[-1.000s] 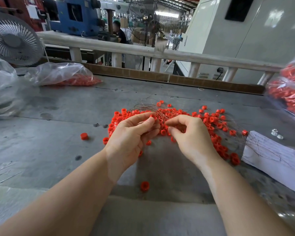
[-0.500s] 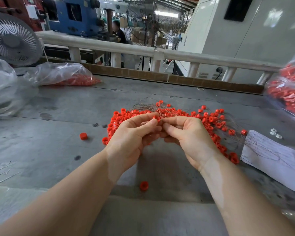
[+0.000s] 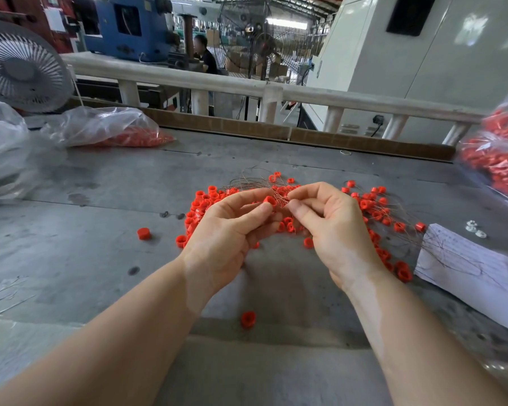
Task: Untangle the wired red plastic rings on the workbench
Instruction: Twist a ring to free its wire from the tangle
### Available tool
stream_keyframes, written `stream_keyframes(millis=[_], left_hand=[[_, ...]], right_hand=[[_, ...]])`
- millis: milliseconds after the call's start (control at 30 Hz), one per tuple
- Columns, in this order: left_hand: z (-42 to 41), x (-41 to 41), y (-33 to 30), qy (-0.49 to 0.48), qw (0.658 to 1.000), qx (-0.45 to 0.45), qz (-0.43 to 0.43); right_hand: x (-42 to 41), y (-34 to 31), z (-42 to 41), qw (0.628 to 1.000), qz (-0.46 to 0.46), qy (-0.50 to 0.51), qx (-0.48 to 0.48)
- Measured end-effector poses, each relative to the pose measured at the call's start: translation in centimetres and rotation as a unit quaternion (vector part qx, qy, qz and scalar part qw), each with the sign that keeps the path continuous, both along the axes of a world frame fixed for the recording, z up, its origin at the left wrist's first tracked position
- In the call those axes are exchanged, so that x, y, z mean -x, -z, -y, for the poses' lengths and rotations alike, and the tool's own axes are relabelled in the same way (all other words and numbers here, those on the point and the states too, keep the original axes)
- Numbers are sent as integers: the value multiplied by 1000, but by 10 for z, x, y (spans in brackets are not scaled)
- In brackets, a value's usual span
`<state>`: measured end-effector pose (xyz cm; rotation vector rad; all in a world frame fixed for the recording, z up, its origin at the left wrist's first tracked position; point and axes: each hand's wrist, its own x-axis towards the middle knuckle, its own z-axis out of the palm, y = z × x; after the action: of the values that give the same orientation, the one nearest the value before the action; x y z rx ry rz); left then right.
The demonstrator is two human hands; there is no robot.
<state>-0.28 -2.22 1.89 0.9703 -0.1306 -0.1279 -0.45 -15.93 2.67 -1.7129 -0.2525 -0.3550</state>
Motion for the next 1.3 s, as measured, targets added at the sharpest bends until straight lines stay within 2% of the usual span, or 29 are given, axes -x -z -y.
stream_keyframes(millis=[267,667,1067,1300], left_hand=[[0,0,-1,20,999,45,-12],[-2,1,-4,39,996,71,-29],[-2,2,-5,45,998,46,-15],[-2,3,-5,46,997,54,-12]], right_hand=[[0,-2,1,998,4,-33,-50],[0,-2,-1,998,27,-34,-52],[2,-5,-2,995,21,-38,-85],[2,-4,-2,997,33,-21,-69]])
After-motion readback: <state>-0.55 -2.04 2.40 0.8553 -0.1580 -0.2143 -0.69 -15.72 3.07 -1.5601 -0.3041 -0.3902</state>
